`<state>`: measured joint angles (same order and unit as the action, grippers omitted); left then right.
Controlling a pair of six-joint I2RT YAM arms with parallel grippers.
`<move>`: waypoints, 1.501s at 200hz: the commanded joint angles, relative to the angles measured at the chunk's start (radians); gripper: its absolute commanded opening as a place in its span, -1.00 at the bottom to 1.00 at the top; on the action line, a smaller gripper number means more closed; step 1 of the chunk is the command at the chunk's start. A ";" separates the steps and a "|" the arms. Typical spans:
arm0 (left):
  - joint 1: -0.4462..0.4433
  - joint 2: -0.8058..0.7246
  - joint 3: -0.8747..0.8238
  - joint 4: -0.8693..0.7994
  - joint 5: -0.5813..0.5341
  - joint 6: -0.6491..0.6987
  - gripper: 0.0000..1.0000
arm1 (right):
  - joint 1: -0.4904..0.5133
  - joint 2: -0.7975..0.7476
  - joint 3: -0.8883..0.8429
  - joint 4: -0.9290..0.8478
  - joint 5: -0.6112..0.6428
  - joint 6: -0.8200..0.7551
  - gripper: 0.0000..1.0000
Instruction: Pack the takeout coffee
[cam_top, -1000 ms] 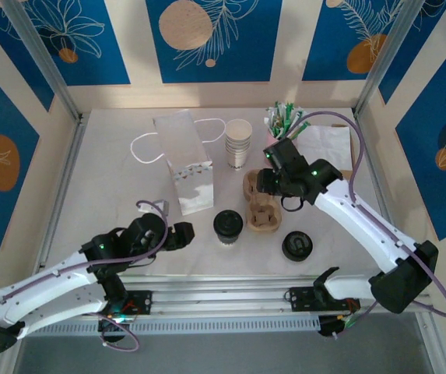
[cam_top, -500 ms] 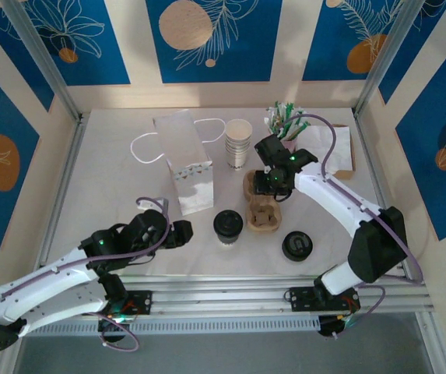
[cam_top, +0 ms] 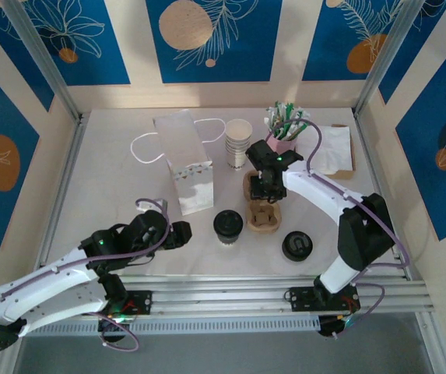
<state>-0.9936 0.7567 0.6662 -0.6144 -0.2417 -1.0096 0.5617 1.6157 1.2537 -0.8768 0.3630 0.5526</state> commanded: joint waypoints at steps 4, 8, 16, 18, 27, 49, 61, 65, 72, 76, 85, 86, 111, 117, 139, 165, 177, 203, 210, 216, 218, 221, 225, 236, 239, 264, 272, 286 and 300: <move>-0.004 -0.001 0.007 -0.027 -0.024 -0.022 0.47 | 0.010 0.021 0.001 -0.021 0.022 0.033 -0.02; -0.004 0.000 0.007 -0.026 -0.024 -0.023 0.47 | 0.010 0.022 0.001 -0.021 0.020 0.035 -0.02; -0.004 0.002 0.007 -0.022 -0.024 -0.023 0.47 | 0.012 0.023 0.000 -0.019 0.018 0.036 -0.02; -0.004 0.003 0.007 -0.021 -0.023 -0.023 0.46 | 0.012 0.021 0.000 -0.019 0.017 0.038 -0.03; -0.004 0.004 0.006 -0.018 -0.022 -0.022 0.46 | 0.013 0.023 0.000 -0.018 0.017 0.041 -0.02; -0.004 0.010 0.004 -0.010 -0.018 -0.018 0.46 | 0.017 0.026 0.000 -0.019 0.022 0.047 -0.02; -0.004 0.008 0.004 -0.009 -0.016 -0.020 0.46 | 0.018 0.026 0.001 -0.021 0.023 0.050 -0.03; -0.004 0.007 0.004 -0.008 -0.016 -0.020 0.46 | 0.018 0.028 0.001 -0.021 0.022 0.051 -0.03; -0.004 0.008 0.003 -0.008 -0.016 -0.019 0.46 | 0.020 0.030 0.001 -0.022 0.023 0.053 -0.03; -0.004 0.007 0.003 -0.008 -0.015 -0.019 0.46 | 0.020 0.029 0.001 -0.023 0.025 0.053 -0.03; -0.004 0.006 0.004 -0.008 -0.015 -0.018 0.46 | 0.020 0.032 0.001 -0.027 0.029 0.056 -0.03; -0.004 0.006 0.003 -0.008 -0.016 -0.019 0.46 | 0.020 0.033 0.001 -0.027 0.029 0.056 -0.03; -0.004 0.004 -0.001 0.001 -0.015 -0.018 0.46 | 0.023 0.035 0.001 -0.031 0.033 0.053 -0.04; -0.004 0.004 -0.002 0.004 -0.015 -0.017 0.46 | 0.023 0.036 0.001 -0.030 0.034 0.053 -0.04; -0.004 0.008 -0.007 0.013 -0.010 -0.018 0.46 | 0.023 0.040 -0.002 -0.023 0.025 0.050 -0.05; -0.004 0.009 -0.005 0.013 -0.008 -0.017 0.46 | 0.023 0.048 0.001 -0.023 0.022 0.056 -0.09; -0.004 0.009 -0.006 0.015 -0.008 -0.017 0.46 | 0.023 0.048 0.001 -0.020 0.016 0.059 -0.12; -0.004 0.009 -0.014 0.020 -0.010 -0.018 0.46 | 0.026 0.049 0.002 -0.014 0.003 0.064 -0.13; -0.004 0.009 -0.015 0.022 -0.009 -0.017 0.45 | 0.026 0.049 0.003 -0.014 0.003 0.064 -0.12; -0.004 0.009 -0.013 0.022 -0.008 -0.019 0.46 | 0.025 0.051 0.003 -0.014 0.006 0.064 -0.12; -0.004 0.010 -0.014 0.022 -0.008 -0.017 0.46 | 0.026 0.051 0.003 -0.015 0.005 0.064 -0.11; -0.004 0.009 -0.014 0.022 -0.008 -0.018 0.45 | 0.026 0.051 0.003 -0.015 0.007 0.064 -0.11; -0.004 0.009 -0.014 0.022 -0.008 -0.018 0.45 | 0.026 0.052 0.003 -0.016 0.007 0.064 -0.11; -0.004 0.007 -0.013 0.022 -0.008 -0.017 0.46 | 0.026 0.055 0.004 -0.017 0.007 0.064 -0.11; -0.004 0.006 -0.014 0.022 -0.008 -0.017 0.46 | 0.026 0.055 0.004 -0.017 0.008 0.064 -0.11; -0.004 0.003 -0.016 0.022 -0.008 -0.018 0.46 | 0.025 0.056 0.007 -0.023 0.012 0.066 -0.12; -0.004 0.003 -0.014 0.022 -0.008 -0.018 0.46 | 0.026 0.056 0.009 -0.027 0.014 0.066 -0.13; -0.004 0.005 -0.013 0.022 -0.009 -0.017 0.46 | 0.026 0.050 0.011 -0.031 0.020 0.067 -0.15; -0.004 0.004 -0.014 0.021 -0.008 -0.017 0.45 | 0.027 0.046 0.014 -0.037 0.020 0.068 -0.17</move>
<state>-0.9936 0.7673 0.6621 -0.5907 -0.2405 -1.0142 0.5819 1.6608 1.2541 -0.8829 0.3809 0.6033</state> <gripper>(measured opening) 0.728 0.423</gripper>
